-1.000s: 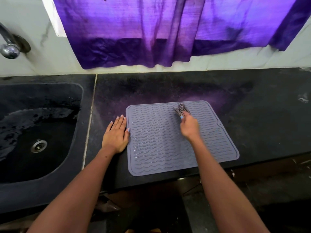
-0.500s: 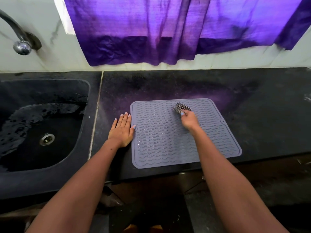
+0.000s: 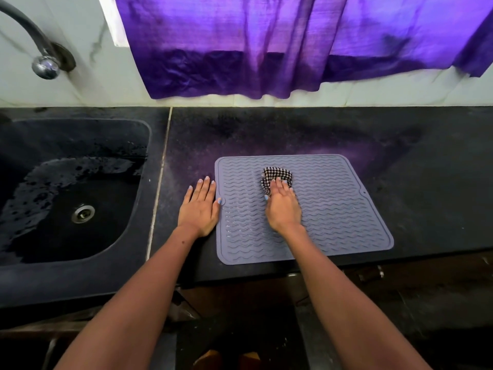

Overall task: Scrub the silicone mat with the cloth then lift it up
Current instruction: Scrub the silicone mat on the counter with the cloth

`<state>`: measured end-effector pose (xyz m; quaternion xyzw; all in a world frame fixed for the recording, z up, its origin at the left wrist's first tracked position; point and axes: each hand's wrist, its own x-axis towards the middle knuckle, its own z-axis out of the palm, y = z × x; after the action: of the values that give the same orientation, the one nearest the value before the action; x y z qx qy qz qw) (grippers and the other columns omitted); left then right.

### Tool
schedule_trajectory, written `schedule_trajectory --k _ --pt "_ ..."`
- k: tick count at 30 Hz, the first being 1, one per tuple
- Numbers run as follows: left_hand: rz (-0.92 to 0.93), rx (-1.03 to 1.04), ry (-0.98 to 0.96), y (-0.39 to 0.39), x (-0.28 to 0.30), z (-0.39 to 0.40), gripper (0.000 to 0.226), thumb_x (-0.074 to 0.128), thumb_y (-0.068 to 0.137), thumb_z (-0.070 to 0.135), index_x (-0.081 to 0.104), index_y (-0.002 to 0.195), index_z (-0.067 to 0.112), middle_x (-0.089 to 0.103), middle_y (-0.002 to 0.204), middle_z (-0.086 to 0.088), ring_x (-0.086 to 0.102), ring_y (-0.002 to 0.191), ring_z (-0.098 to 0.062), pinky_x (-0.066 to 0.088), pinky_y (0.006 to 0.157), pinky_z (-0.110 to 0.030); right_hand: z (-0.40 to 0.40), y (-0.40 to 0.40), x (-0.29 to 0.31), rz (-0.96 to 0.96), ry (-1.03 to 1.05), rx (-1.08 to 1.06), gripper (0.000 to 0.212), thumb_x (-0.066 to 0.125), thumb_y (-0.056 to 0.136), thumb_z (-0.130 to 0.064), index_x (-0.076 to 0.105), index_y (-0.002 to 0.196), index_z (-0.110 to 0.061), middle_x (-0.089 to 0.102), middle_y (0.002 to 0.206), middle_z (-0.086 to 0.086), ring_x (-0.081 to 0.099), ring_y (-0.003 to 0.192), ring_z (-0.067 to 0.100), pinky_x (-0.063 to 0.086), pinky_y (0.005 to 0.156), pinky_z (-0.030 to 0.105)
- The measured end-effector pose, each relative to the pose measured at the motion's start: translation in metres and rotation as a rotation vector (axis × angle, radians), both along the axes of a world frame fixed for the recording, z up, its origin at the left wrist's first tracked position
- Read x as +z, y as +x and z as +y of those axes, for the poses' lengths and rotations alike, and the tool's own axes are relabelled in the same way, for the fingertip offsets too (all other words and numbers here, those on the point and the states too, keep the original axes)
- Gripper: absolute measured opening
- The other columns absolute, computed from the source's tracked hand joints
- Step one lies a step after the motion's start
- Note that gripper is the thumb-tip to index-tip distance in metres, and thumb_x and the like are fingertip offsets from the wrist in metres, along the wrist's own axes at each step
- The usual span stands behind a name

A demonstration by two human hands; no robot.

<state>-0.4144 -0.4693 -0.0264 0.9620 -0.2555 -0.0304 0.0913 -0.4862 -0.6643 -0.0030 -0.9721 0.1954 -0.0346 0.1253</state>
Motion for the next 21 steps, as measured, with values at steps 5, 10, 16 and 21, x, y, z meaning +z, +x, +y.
schedule_trajectory --k 5,10,16,21 --pt "-0.019 0.007 -0.023 0.001 -0.001 0.000 0.088 -0.016 0.075 0.048 0.010 0.150 0.012 0.003 0.159 -0.003 0.000 0.147 -0.016 -0.005 0.118 -0.034 -0.005 0.006 0.013 -0.071 0.210 -0.058 0.050 0.042 0.095 -0.013 0.033 0.143 -0.012 0.027 0.153 0.004 0.025 0.141 0.020 0.018 0.118 0.033" --pt "-0.019 0.015 -0.081 -0.001 0.001 0.001 0.082 -0.010 0.080 0.048 0.016 0.150 0.014 0.009 0.159 -0.002 0.004 0.147 -0.015 -0.004 0.118 -0.032 0.000 0.018 0.041 -0.245 0.660 -0.405 0.040 0.044 0.097 -0.019 0.046 0.137 -0.020 0.054 0.134 0.010 0.048 0.123 0.030 0.037 0.102 0.032" --pt "-0.012 0.025 -0.093 -0.001 0.002 0.002 0.066 0.006 0.089 0.038 0.018 0.150 0.014 0.010 0.159 -0.003 0.005 0.147 -0.015 -0.003 0.119 -0.032 0.054 0.007 0.016 -0.120 0.304 -0.042 0.049 0.044 0.096 -0.011 0.032 0.143 -0.012 0.039 0.147 0.011 0.045 0.127 0.021 0.036 0.107 0.028" --pt "-0.016 0.031 -0.081 0.000 0.001 0.001 0.067 0.007 0.089 0.038 0.017 0.150 0.015 0.010 0.159 -0.003 0.005 0.147 -0.016 -0.003 0.118 -0.032 0.054 0.008 0.001 -0.084 0.070 0.064 0.055 0.039 0.095 -0.013 0.020 0.147 -0.007 0.019 0.155 0.008 0.012 0.145 0.019 0.004 0.120 0.031"
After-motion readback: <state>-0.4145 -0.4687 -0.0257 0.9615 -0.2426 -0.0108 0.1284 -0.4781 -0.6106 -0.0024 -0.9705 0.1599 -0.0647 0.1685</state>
